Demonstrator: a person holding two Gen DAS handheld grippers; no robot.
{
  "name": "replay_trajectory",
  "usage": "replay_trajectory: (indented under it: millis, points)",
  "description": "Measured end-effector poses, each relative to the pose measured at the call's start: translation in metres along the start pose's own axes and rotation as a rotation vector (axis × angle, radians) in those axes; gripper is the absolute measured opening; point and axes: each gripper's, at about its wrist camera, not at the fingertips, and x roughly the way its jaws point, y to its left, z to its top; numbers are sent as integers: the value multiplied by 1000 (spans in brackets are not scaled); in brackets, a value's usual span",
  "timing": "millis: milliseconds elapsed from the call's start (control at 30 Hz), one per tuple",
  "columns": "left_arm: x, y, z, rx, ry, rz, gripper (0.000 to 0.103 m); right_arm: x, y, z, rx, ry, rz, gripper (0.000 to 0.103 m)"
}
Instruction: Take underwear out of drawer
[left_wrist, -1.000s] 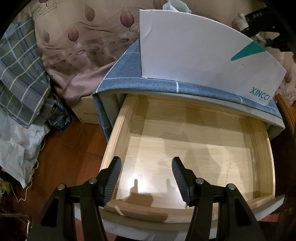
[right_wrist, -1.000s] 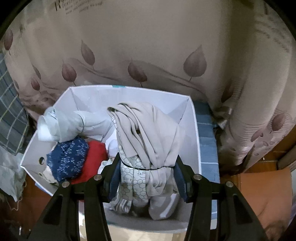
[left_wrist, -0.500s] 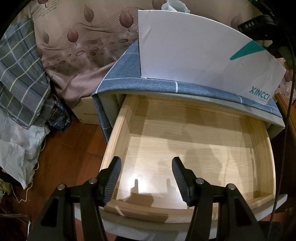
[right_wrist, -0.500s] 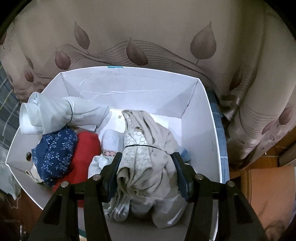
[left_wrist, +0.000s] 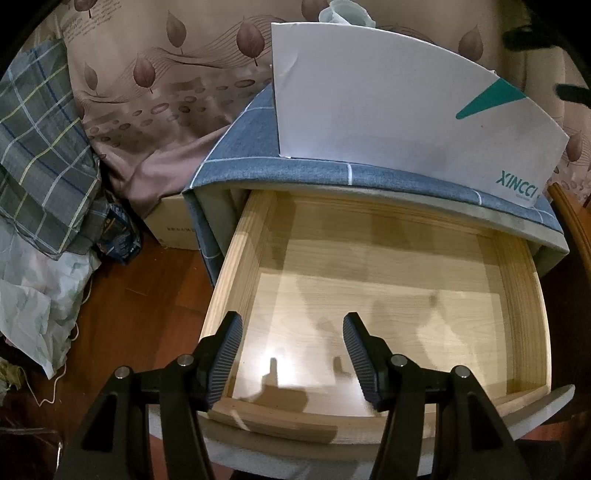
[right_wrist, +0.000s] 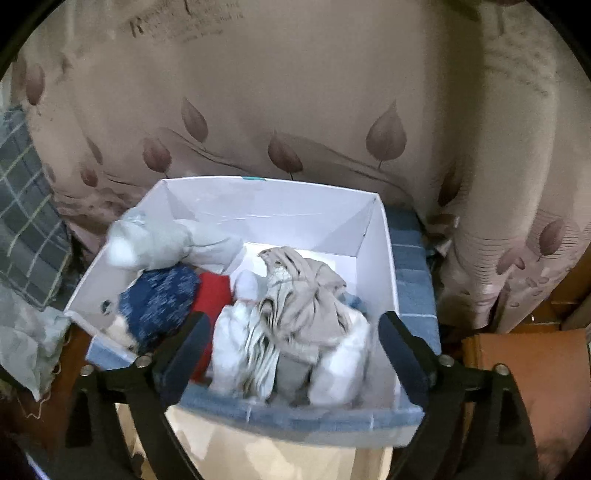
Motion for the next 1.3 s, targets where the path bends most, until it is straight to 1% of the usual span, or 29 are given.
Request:
replay_trajectory:
  millis: [133,200,267,333,400,433,467,567,700,833,1000,1200,1300]
  points:
    - [-2,-2,0,14,-6,1,58,-36,-2,-31,-4,-30,19,101]
    - [-3,-4,-1,33,-9,4,58,-49,-6,-58,13,-36,25,102]
    - [-5,-7,-2,50,-9,2,58,-56,-10,-89,36,-35,6,102]
    - [-7,-9,-4,66,-16,5,58,-53,-12,-115,53,-8,-7,102]
    - [-10,-12,-7,82,-23,11,58,-43,-12,-146,57,46,-26,102]
    - [-11,-13,-9,88,-26,10,58,-39,-12,-154,57,64,-29,102]
    - [-13,-14,-10,93,-26,8,58,-32,-11,-169,53,95,-36,102]
    - [-16,-16,-16,96,-22,2,58,-21,-6,-192,55,143,-24,102]
    - [-20,-16,-22,93,-24,-2,58,-14,0,-208,48,160,5,102]
    - [-19,-18,-22,89,-24,10,58,-12,6,-212,38,162,18,102]
    - [-20,-20,-23,92,-25,9,58,-11,10,-216,18,163,4,102]
    - [-19,-21,-23,100,-23,1,58,-1,2,-217,61,205,28,102]
    - [-19,-21,-23,101,-19,-1,58,-1,0,-217,87,211,32,102]
